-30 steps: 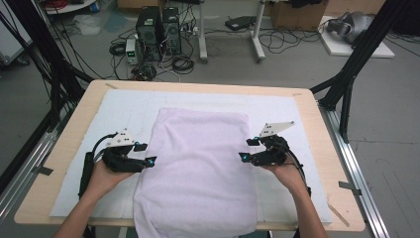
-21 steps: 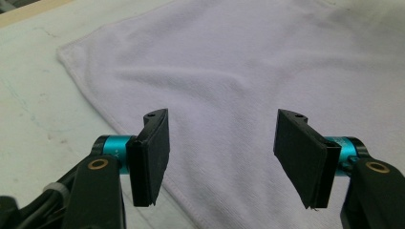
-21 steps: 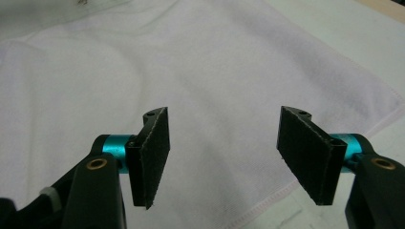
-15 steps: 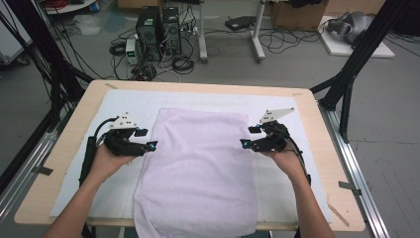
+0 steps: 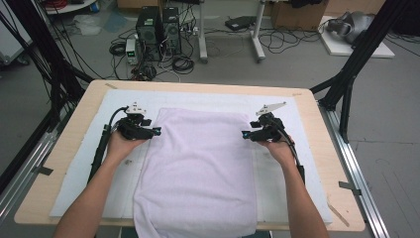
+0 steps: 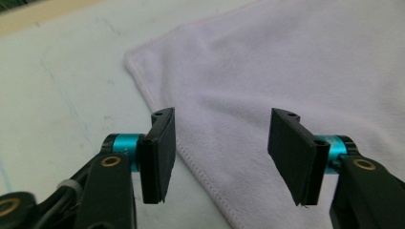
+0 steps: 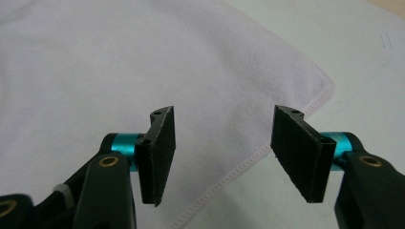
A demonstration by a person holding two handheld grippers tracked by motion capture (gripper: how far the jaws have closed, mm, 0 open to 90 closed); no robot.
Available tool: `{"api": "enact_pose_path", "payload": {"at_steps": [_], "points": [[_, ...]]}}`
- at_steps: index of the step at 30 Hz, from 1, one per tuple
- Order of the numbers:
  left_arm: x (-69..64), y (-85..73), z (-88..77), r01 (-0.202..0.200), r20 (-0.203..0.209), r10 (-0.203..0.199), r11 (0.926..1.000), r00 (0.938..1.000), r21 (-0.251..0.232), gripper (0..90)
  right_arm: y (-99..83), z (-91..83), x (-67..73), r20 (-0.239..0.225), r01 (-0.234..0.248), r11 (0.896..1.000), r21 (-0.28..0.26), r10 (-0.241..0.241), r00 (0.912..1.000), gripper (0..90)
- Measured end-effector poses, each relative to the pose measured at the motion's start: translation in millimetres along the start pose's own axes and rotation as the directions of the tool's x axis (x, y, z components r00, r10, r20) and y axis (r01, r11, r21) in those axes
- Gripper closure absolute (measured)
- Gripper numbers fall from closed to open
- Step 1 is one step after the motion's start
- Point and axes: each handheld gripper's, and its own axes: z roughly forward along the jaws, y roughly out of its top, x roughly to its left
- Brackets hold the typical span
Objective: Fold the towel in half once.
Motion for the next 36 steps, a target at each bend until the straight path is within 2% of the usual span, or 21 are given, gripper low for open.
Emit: {"api": "enact_pose_path", "payload": {"at_steps": [2, 4, 7, 8, 10, 11, 15, 19, 21, 23, 26, 28, 30, 32, 35, 36], "points": [[2.8, -3.7, 8.2, 0.004, -0.023, -0.004, 0.9998, 0.9997, 0.018, 43.6, -1.4, 6.2, -2.6, 0.017, -0.007, 1.0, 0.005, 0.007, 0.9998, 42.0], [4.1, -6.2, 13.8, -0.008, -0.033, 0.009, 0.9992, 0.9994, 0.039, 46.5, -2.7, 11.8, -5.0, 0.026, -0.02, 1.0, 0.004, 0.02, 0.9994, 42.8], [3.3, -7.0, 17.1, 0.004, -0.016, -0.004, 0.9997, 0.9999, 0.026, 54.6, -5.5, 20.3, -7.8, 0.04, -0.041, 0.999, 0.02, 0.04, 0.9984, 44.0], [2.1, -6.8, 17.3, -0.011, -0.014, 0.011, 0.9996, 0.9998, 0.025, 58.9, -7.1, 23.4, -9.0, 0.041, -0.049, 0.998, 0.03, 0.048, 0.998, 45.7], [-0.4, -5.9, 17.6, -0.03, -0.004, 0.03, 0.9992, 0.9995, 0.027, 68.2, -10.4, 28.6, -10.1, 0.046, -0.063, 0.997, 0.05, 0.06, 0.9971, 50.3], [-1.4, -5.8, 18.0, -0.03, 0.003, 0.03, 0.9993, 0.9995, 0.023, 72.2, -10.8, 28.2, -10.2, 0.049, -0.074, 0.996, 0.04, 0.072, 0.9962, 57.0], [-2.2, -5.4, 17.5, -0.052, 0.023, 0.052, 0.9984, 0.9984, 0.023, 82.6, -12.6, 28.6, -10.5, -0.023, -0.126, 0.992, 0.022, 0.127, 0.9917, 83.1], [0.8, -5.2, 13.5, -0.036, 0.02, 0.036, 0.9992, 0.9992, 0.019, 85.4, -9.2, 28.0, -9.0, -0.016, -0.102, 0.994, 0.032, 0.103, 0.9946, 85.0], [4.4, -4.3, 7.1, -0.021, 0.026, 0.021, 0.9998, 0.9995, -0.003, 85.5, -8.5, 23.2, -10.2, -0.015, -0.1, 0.995, 0.022, 0.1, 0.9949, 85.2], [7.0, -2.1, -2.4, -0.009, 0.037, 0.011, 0.9989, 0.9993, -0.045, 85.5, -6.3, 15.2, -10.1, -0.023, -0.094, 0.996, -0.005, 0.094, 0.9953, 85.3], [5.6, 1.1, -18.6, -0.026, 0.054, 0.031, 0.9953, 0.9981, -0.094, 85.5, -1.5, -0.1, -7.4, -0.031, -0.058, 0.997, -0.043, 0.056, 0.9979, 85.4], [2.4, 1.6, -30.5, -0.031, 0.066, 0.04, 0.9914, 0.997, -0.127, 85.5, -0.7, -11.8, -4.7, -0.057, -0.052, 0.997, -0.059, 0.048, 0.9972, 85.4], [-2.8, -0.8, -42.0, -0.045, 0.073, 0.056, 0.9885, 0.9957, -0.144, 85.5, -0.7, -23.8, 1.0, -0.086, -0.039, 0.997, -0.07, 0.033, 0.9957, 85.4], [-9.9, -7.9, -51.8, -0.056, 0.085, 0.07, 0.987, 0.994, -0.15, 85.5, -3.0, -35.8, 10.4, -0.108, -0.021, 0.994, -0.106, 0.009, 0.9941, 85.3], [-22.0, -23.3, -64.9, -0.089, 0.092, 0.103, 0.9849, 0.9904, -0.149, 85.5, -14.4, -49.2, 26.9, -0.142, -0.009, 0.99, -0.14, -0.011, 0.9899, 85.3], [-26.0, -28.8, -68.7, -0.098, 0.1, 0.112, 0.986, 0.9887, -0.135, 85.5, -18.9, -51.9, 33.3, -0.146, 0.005, 0.991, -0.13, -0.024, 0.989, 85.3]]}}
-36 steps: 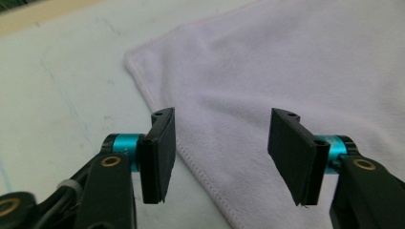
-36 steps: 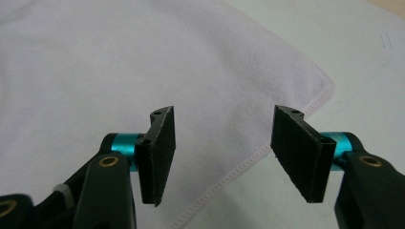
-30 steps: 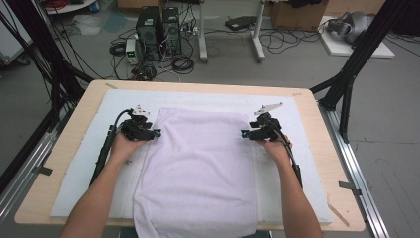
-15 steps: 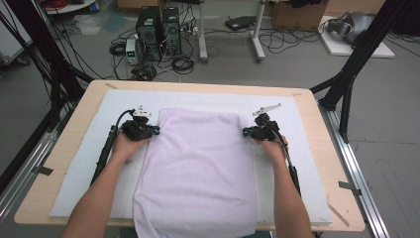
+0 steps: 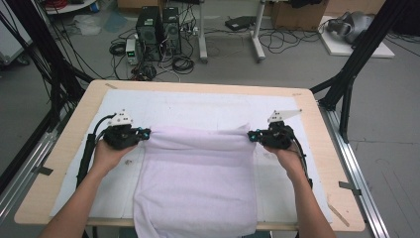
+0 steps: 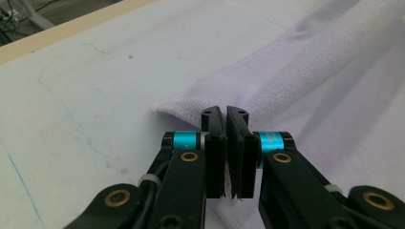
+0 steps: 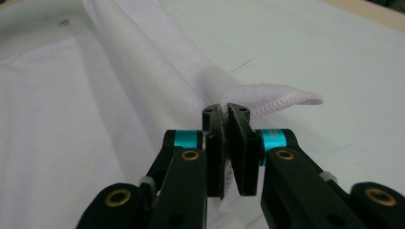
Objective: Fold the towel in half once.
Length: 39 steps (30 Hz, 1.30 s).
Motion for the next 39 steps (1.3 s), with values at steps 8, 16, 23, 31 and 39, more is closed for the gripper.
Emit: {"api": "enact_pose_path", "payload": {"at_steps": [8, 16, 23, 31, 39], "points": [[-38.6, -37.0, -23.7, -0.095, 0.023, 0.093, 0.9936, 0.9954, 0.061, 79.7, -37.1, -5.5, 37.1, -0.042, 0.05, 0.998, 0.044, -0.048, 0.998, 79.9], [-21.3, -23.1, -25.2, -0.009, -0.018, 0.009, 0.9999, 0.9998, 0.011, 53.9, -26.6, -3.1, 25.1, 0.013, -0.027, 0.999, 0.037, 0.027, 0.9996, 50.0], [2.0, -13.5, 14.5, 0.08, -0.086, -0.076, 0.9955, 0.9934, 0.051, 53.7, -10.2, 28.8, 1.2, 0.046, -0.085, 0.992, 0.094, 0.081, 0.9957, 44.6], [6.5, -17.2, 47.1, 0.083, -0.033, -0.079, 0.9852, 0.9963, 0.15, 66.6, -21.5, 51.2, -6.2, 0.102, -0.076, 0.977, 0.197, 0.056, 0.9932, 62.5], [3.3, -13.1, 38.6, 0.053, -0.036, -0.048, 0.9887, 0.9982, 0.141, 85.2, -17.3, 46.7, -1.2, 0.053, -0.033, 0.982, 0.187, 0.024, 0.9983, 81.5]]}}
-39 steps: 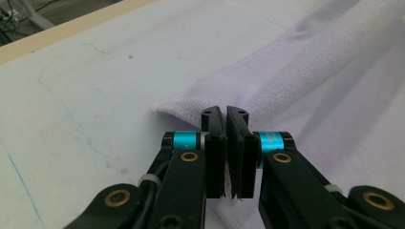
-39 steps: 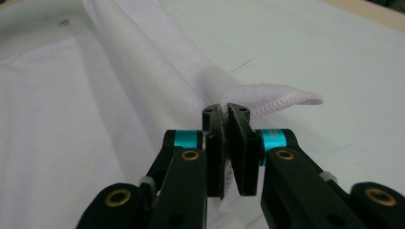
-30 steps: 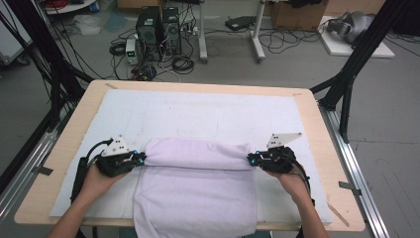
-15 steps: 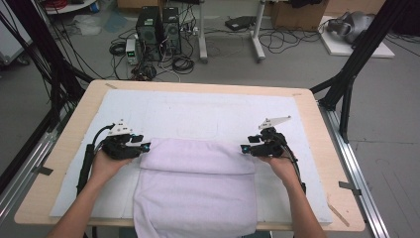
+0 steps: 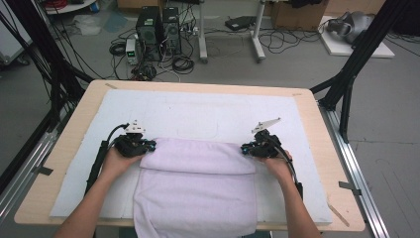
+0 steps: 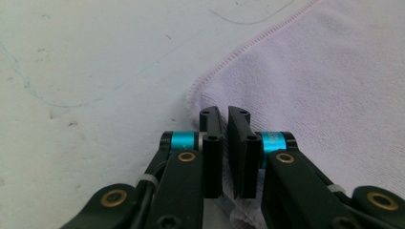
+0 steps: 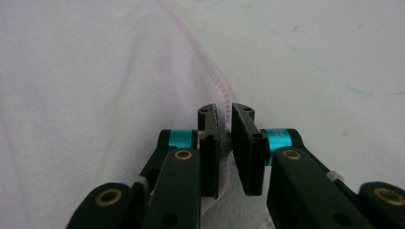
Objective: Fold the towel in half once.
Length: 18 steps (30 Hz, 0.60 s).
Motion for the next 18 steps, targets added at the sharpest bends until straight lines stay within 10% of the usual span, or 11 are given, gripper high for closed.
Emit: {"api": "enact_pose_path", "payload": {"at_steps": [9, 18], "points": [[-9.3, 4.8, -53.1, 0.009, 0.002, -0.009, 0.9819, 1.0, -0.189, 85.3, 4.7, -52.8, 12.0, -0.03, 0.028, 0.983, -0.181, -0.034, 0.999, 81.4], [-47.7, -40.1, -104.8, -0.054, 0.01, 0.057, 0.976, 0.9983, -0.211, 86.3, -26.1, -93.8, 81.9, -0.104, 0.162, 0.949, -0.27, -0.196, 0.9752, 81.2]]}}
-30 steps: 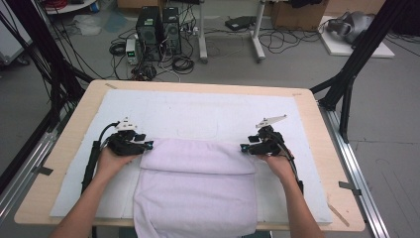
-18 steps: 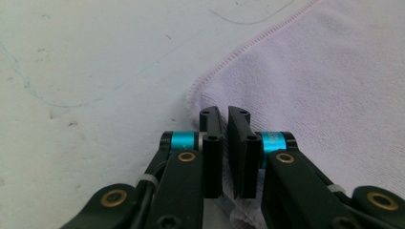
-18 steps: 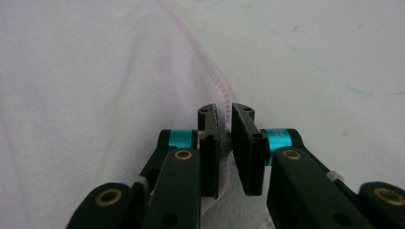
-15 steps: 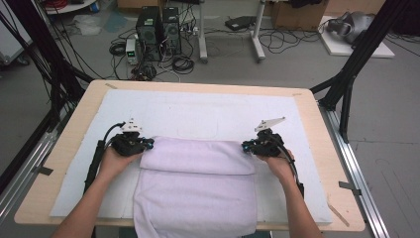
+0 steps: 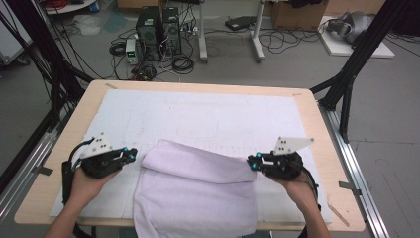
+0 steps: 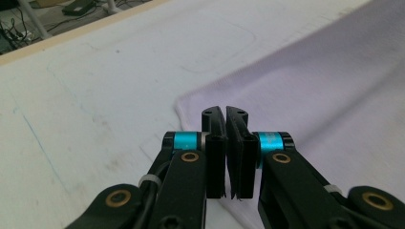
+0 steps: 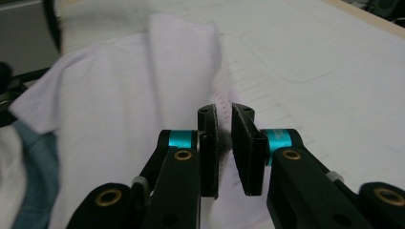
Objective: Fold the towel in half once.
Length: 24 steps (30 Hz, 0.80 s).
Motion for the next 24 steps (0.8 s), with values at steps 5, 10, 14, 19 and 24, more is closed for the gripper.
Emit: {"api": "enact_pose_path", "payload": {"at_steps": [5, 10, 14, 19, 24], "points": [[3.2, 3.1, 12.7, -0.006, 0.014, 0.006, 0.9993, 0.9999, 0.036, 74.7, -17.2, -2.0, 11.9, -0.006, -0.006, 0.998, 0.065, 0.007, 1.0, 72.9], [10.8, 25.8, 58.4, -0.033, -0.014, 0.035, 0.9933, 0.9993, 0.11, 58.1, -19.8, 0.1, -9.1, 0.004, -0.064, 0.998, 0.02, 0.064, 0.9979, 66.2], [24.6, 30.1, 92.8, 0.025, 0.0, -0.025, 0.982, 0.9997, 0.187, 53.7, -17.9, 14.4, -23.7, 0.026, -0.087, 0.994, 0.06, 0.086, 0.996, 61.2], [33.5, 28.4, 122.8, 0.065, 0.02, -0.073, 0.9627, 0.9971, 0.263, 49.3, -16.9, 32.8, -36.1, 0.049, -0.092, 0.99, 0.11, 0.087, 0.995, 57.7], [37.2, 23.9, 132.1, 0.074, 0.033, -0.087, 0.9578, 0.9957, 0.278, 59.6, -15.0, 37.2, -36.9, 0.053, -0.092, 0.99, 0.109, 0.087, 0.9948, 56.0]]}}
